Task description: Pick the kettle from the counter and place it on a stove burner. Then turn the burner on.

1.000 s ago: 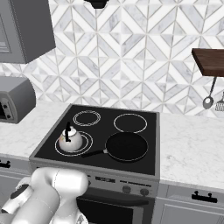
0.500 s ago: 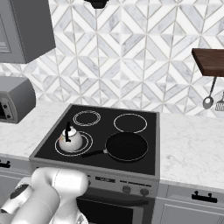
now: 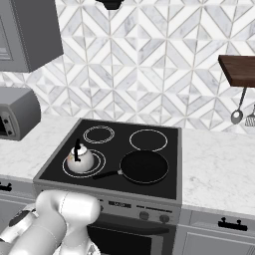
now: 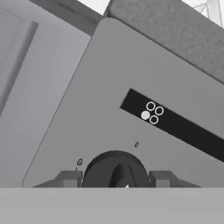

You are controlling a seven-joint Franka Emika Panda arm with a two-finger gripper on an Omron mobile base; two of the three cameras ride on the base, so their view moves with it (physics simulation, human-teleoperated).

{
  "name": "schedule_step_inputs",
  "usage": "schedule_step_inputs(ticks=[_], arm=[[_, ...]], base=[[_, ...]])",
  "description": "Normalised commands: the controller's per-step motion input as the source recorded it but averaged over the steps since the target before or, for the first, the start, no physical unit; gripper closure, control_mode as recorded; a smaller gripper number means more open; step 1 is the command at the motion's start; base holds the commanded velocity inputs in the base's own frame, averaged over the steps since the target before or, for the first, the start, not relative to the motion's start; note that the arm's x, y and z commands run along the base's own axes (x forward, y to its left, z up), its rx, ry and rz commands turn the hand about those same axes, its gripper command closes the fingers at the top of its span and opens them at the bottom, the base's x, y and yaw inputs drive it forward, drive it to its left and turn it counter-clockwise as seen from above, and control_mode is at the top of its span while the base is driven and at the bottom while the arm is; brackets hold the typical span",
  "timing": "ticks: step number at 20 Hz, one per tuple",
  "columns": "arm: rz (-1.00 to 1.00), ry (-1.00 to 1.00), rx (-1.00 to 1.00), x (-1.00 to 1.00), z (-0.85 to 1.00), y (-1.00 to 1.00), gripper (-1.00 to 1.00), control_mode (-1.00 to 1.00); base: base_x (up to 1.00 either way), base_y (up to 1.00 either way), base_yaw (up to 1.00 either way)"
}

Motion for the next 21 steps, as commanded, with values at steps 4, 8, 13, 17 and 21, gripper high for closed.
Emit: schedule_step_inputs(ticks=[4,8,13,17,21], arm=[[0.0,0.0,-0.23,0.0,-0.02,0.06,1.0,-1.0],[0.0,0.0,-0.21,0.0,-0.01,0.01,1.0,-1.0],[0.0,0.0,-0.21,0.0,0.0,0.0,1.0,-1.0],[0.0,0.0,-0.2,0.0,0.0,0.0,1.0,-1.0],[0.0,0.0,-0.18,0.0,0.0,0.0,1.0,-1.0]], base=[[0.0,0.0,0.0],[0.0,0.0,0.0],[0.0,0.0,0.0],[0.0,0.0,0.0],[0.0,0.0,0.0]])
